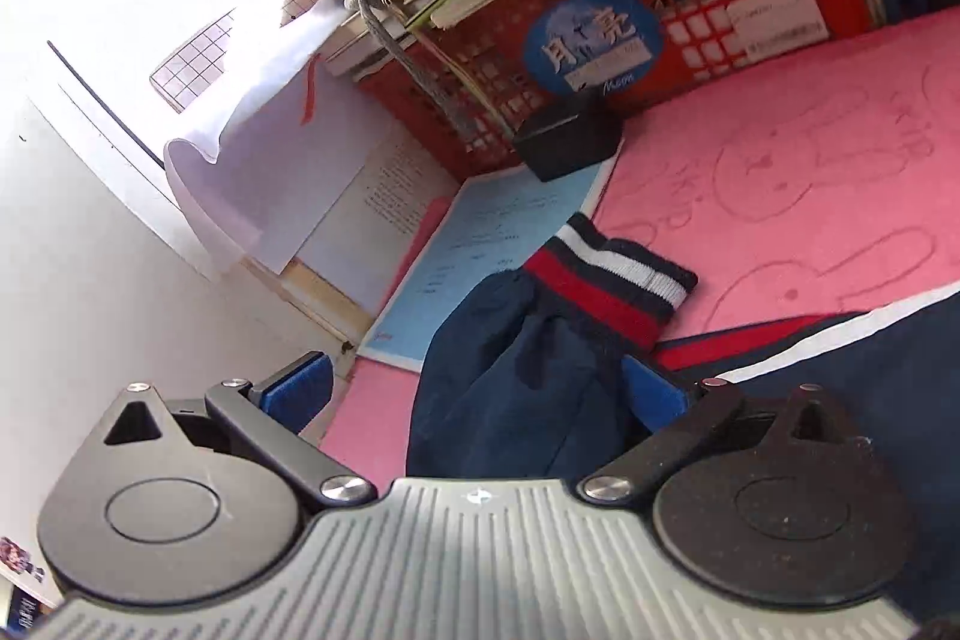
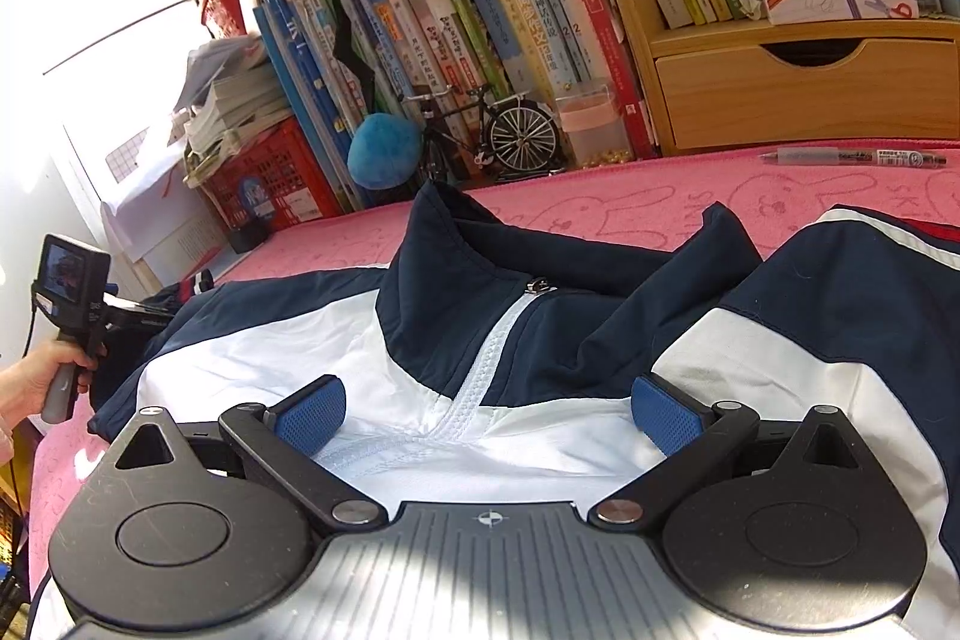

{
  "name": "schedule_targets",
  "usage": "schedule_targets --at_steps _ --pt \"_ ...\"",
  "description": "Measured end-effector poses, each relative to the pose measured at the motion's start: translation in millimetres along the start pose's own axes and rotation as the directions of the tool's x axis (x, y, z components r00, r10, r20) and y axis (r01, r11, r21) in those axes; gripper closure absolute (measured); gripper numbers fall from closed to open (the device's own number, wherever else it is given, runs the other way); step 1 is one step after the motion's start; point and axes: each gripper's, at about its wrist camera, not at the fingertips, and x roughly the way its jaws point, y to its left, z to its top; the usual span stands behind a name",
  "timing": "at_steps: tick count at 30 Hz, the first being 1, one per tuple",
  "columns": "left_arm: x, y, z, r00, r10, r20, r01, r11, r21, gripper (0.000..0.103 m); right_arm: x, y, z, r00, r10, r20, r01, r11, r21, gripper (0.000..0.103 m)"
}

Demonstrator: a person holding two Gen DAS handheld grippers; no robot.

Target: Fold clothes

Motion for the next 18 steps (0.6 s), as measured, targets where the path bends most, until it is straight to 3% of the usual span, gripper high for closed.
schedule_targets --at_steps 2,4,5,6,8,11,13,15,18 --pt "1 3 -6 1.000 0.029 0.008 -0.029 1.000 -0.012 0.002 0 0 0 1.000 0.003 0.000 -0.003 1.000 0.003 0.000" --pt "2 18 -10 0.999 0.030 0.012 -0.029 0.998 -0.057 0.029 0 0 0 1.000 0.001 0.000 -0.001 1.000 0.002 0.000" --pt "3 31 -11 0.999 0.042 0.001 -0.042 0.993 -0.111 0.054 0 0 0 1.000 0.002 0.000 -0.002 1.000 0.003 0.000" --pt "3 45 -12 0.998 0.054 -0.010 -0.055 0.985 -0.166 0.060 0 0 0 1.000 0.002 0.000 -0.002 1.000 0.003 0.000" --pt "6 83 -17 0.997 0.072 -0.036 -0.080 0.940 -0.332 0.061 0 0 0 1.000 0.003 0.001 -0.003 1.000 0.004 0.000" --pt "18 129 -33 0.993 0.025 -0.117 -0.078 0.879 -0.471 0.061 0 0 0 1.000 0.004 0.000 -0.004 1.000 0.004 0.000" --pt "20 134 -45 0.987 0.054 -0.152 -0.113 0.903 -0.414 0.061 0 -1 0 1.000 0.005 0.000 -0.005 1.000 0.005 0.000" --pt "13 130 -54 0.989 0.068 -0.133 -0.113 0.924 -0.366 0.061 0 -1 0 1.000 0.006 0.001 -0.006 1.000 0.006 0.000" --pt "-12 123 -55 0.999 -0.049 -0.023 0.035 0.912 -0.409 0.055 -1 -1 0 1.000 0.008 0.001 -0.008 1.000 0.009 0.000"
